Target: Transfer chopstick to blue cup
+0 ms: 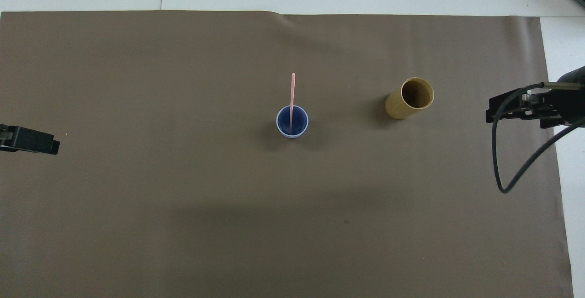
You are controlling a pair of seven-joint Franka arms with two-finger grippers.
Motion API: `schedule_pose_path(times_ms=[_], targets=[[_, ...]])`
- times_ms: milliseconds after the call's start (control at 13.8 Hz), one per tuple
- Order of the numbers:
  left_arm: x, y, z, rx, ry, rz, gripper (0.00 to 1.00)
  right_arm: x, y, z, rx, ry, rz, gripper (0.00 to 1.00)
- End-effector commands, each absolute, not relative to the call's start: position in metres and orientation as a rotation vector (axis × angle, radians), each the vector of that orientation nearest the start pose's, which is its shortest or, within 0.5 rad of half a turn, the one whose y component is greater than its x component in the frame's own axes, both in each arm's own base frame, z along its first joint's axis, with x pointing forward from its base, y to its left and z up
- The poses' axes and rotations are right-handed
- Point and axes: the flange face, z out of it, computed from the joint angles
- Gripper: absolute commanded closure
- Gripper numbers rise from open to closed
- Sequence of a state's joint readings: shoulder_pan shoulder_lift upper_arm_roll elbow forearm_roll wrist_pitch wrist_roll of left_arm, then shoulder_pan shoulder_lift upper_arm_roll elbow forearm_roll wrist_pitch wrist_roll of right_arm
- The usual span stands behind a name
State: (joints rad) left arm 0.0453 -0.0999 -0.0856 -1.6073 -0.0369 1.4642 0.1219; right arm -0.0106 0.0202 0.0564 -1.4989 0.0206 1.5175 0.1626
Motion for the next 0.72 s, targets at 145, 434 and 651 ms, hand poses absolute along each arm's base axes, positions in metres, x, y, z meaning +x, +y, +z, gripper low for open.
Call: schedule_pose_path(times_ms=[145, 434, 651], targets=[[0.5096, -0.0145, 0.6578, -3.172, 0.213, 0.049, 0.0, 0.5434, 0.0302, 0.6375, -3.103, 0.141, -0.069, 0.0], [0.51, -0.019, 0.657, -3.17, 0.227, 0.051, 0.0, 0.5434, 0.0311, 0.6361, -3.103, 0.141, -0.067, 0.0], [0.5096, -0.0159, 0.6577, -3.17, 0.217, 0.049, 0.0, 0.5442, 0.0312, 0.6363, -3.101, 0.141, -0.071, 0.0]])
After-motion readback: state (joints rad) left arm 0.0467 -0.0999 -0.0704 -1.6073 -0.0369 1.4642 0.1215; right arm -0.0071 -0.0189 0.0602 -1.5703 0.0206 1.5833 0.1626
